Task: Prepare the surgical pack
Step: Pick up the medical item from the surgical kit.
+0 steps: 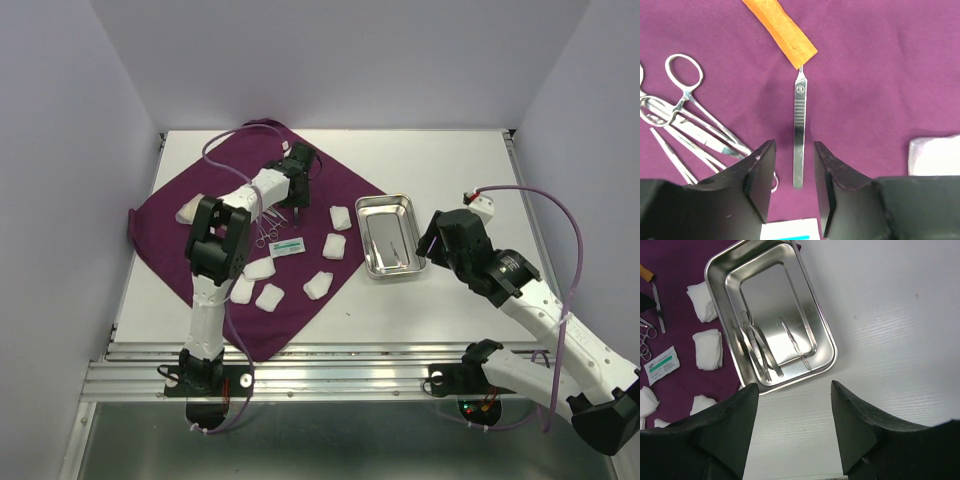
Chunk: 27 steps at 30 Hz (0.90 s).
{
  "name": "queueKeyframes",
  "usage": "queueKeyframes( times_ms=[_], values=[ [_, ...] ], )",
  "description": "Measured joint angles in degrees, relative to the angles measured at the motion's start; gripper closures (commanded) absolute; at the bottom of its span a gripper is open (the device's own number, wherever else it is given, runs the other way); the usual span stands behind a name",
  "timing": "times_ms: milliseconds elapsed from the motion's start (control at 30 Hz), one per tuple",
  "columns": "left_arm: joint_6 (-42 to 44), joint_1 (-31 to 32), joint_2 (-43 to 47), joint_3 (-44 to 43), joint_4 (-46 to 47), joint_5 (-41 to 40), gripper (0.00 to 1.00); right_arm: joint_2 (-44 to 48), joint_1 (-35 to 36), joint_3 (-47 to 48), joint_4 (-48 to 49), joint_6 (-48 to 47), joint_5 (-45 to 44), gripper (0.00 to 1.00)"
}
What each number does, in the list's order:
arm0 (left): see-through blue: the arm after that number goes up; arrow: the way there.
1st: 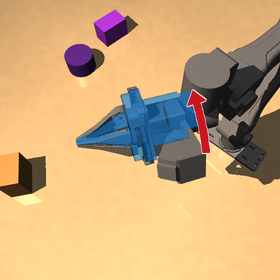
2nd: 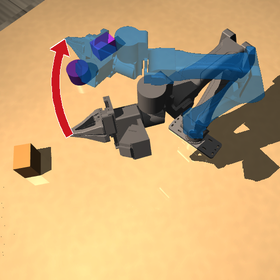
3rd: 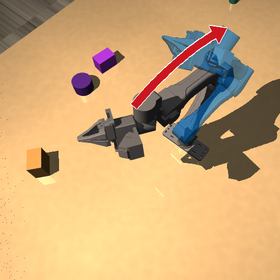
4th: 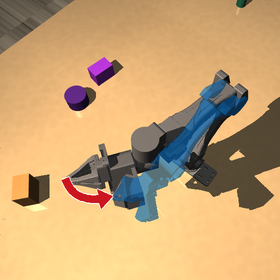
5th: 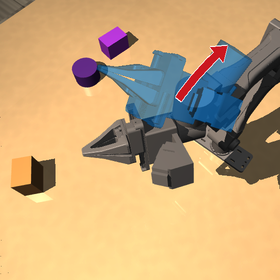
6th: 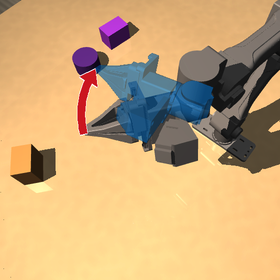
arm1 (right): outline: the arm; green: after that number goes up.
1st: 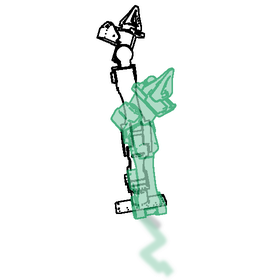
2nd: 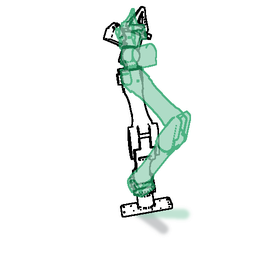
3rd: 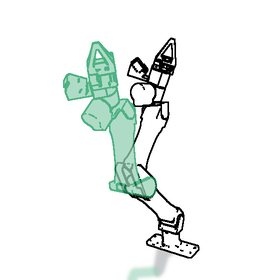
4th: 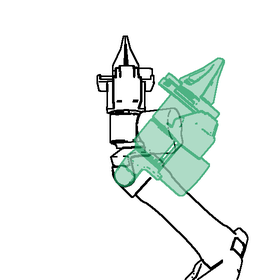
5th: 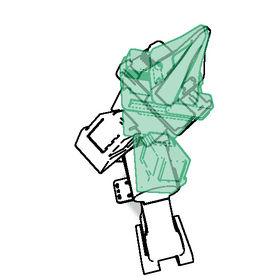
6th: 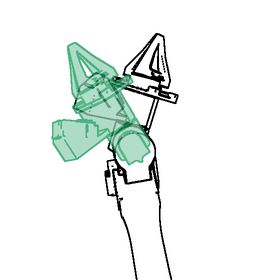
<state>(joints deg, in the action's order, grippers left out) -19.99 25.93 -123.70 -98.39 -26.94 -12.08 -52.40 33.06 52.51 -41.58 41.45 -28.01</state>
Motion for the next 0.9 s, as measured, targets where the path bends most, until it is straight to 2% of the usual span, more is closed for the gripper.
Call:
queueKeyframes(
  times_ms=[200,267,300,467,700,900],
  values=[
    [-0.22,0.00,-2.91,-0.48,0.15,-0.61,0.60,0.35,0.00,0.00,-0.04,0.02,-0.02,0.35],
    [-0.22,0.00,-3.37,-1.27,0.22,-0.70,0.66,0.37,0.00,0.00,-0.07,0.02,-0.02,0.35],
    [-0.33,0.00,-3.76,-1.62,0.15,-0.76,0.72,0.37,0.00,0.00,-0.07,0.02,0.00,0.35],
    [-0.44,0.33,-4.50,-2.67,0.09,-1.14,0.86,0.37,0.00,0.00,-0.13,0.00,-0.02,0.35],
    [-0.55,0.33,-4.02,-2.34,-0.15,-1.49,0.95,0.37,0.00,0.00,-0.13,0.00,-0.02,0.35],
    [-0.76,0.63,-1.01,-0.59,-1.11,-1.51,0.96,0.37,0.00,0.00,-0.13,0.00,0.00,0.35]
  ],
)
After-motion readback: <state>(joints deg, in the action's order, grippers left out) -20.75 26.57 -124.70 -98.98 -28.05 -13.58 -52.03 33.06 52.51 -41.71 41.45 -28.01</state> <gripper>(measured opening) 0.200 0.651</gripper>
